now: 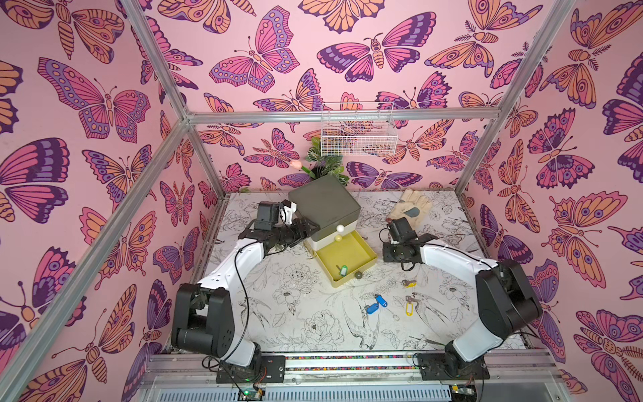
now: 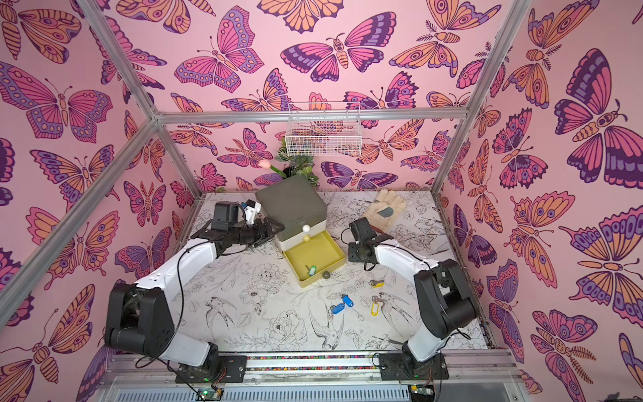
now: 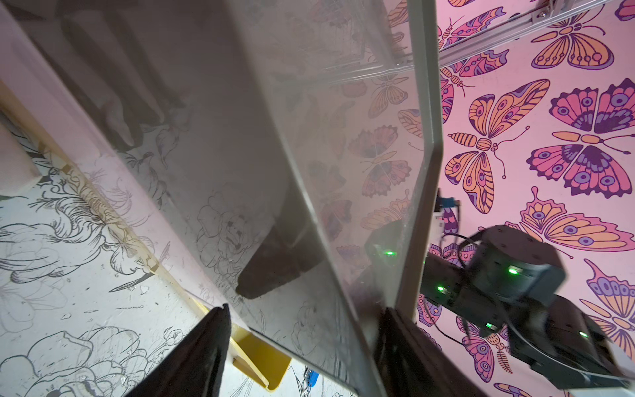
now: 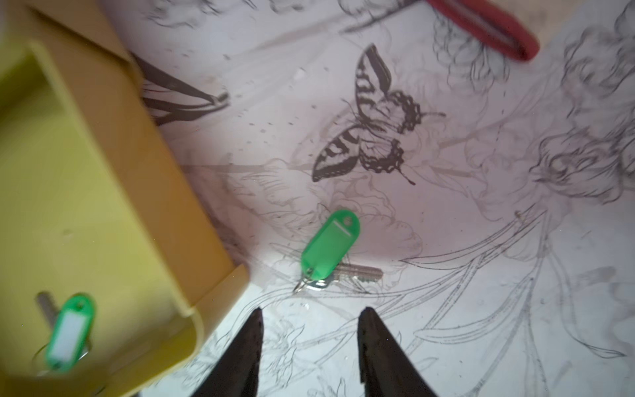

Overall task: Take the keys out of the drawer
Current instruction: Place the key at the center of the board, then pick up the key from the drawer.

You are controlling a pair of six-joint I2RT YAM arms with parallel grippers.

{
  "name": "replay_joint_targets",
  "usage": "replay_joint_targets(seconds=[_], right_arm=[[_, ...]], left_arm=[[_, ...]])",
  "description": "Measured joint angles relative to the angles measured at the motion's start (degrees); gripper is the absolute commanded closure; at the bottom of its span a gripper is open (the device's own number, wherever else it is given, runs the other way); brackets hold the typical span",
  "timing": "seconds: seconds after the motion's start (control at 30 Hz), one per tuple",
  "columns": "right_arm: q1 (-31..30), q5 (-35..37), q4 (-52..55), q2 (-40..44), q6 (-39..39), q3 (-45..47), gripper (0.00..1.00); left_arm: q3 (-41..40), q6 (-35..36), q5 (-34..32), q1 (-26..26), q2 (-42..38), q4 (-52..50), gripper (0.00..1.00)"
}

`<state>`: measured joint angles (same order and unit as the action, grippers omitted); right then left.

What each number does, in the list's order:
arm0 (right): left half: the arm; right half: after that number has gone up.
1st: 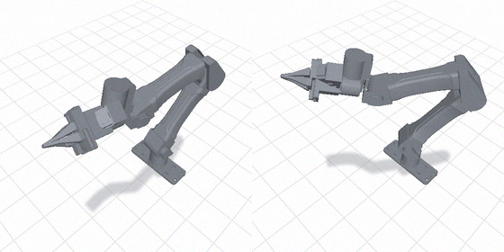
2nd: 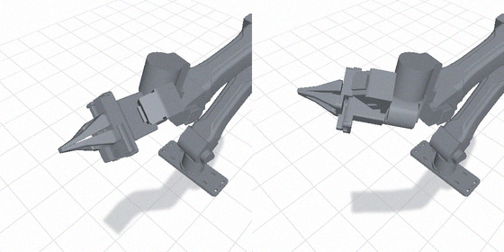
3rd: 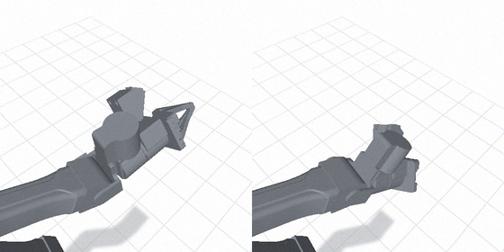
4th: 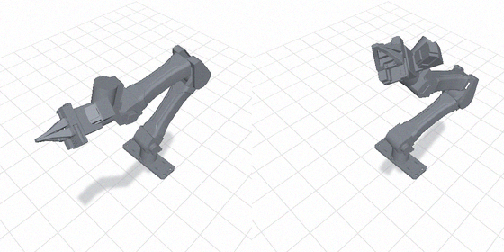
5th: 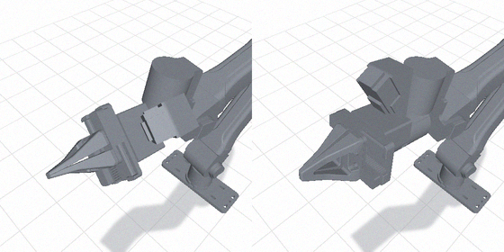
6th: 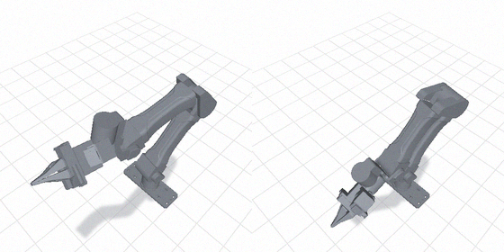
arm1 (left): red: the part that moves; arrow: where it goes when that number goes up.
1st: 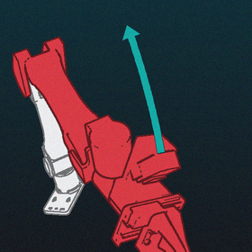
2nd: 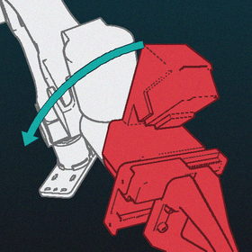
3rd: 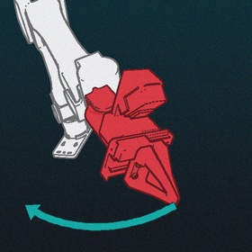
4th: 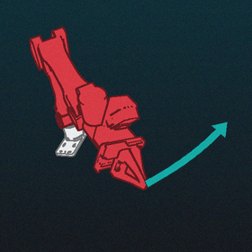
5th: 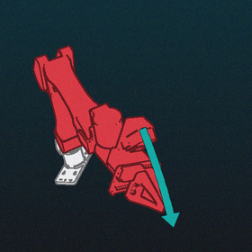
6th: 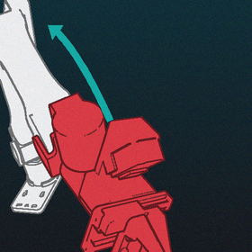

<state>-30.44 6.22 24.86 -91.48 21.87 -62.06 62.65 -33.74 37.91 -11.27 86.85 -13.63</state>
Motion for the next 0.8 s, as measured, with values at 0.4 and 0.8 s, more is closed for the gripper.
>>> replay_joint_targets(seconds=[0.4, 0.8], right_arm=[[-12.20, -16.85, 7.91, -8.41, -6.64, -15.26, 0.37], [-16.63, -17.86, 8.26, -18.99, -8.92, -17.38, 0.01]], left_arm=[[1.14, -0.02, 0.33, 0.00, 1.07, -0.50, 0.25], [0.74, -0.35, 0.92, 0.00, 1.14, 0.15, 0.25]])
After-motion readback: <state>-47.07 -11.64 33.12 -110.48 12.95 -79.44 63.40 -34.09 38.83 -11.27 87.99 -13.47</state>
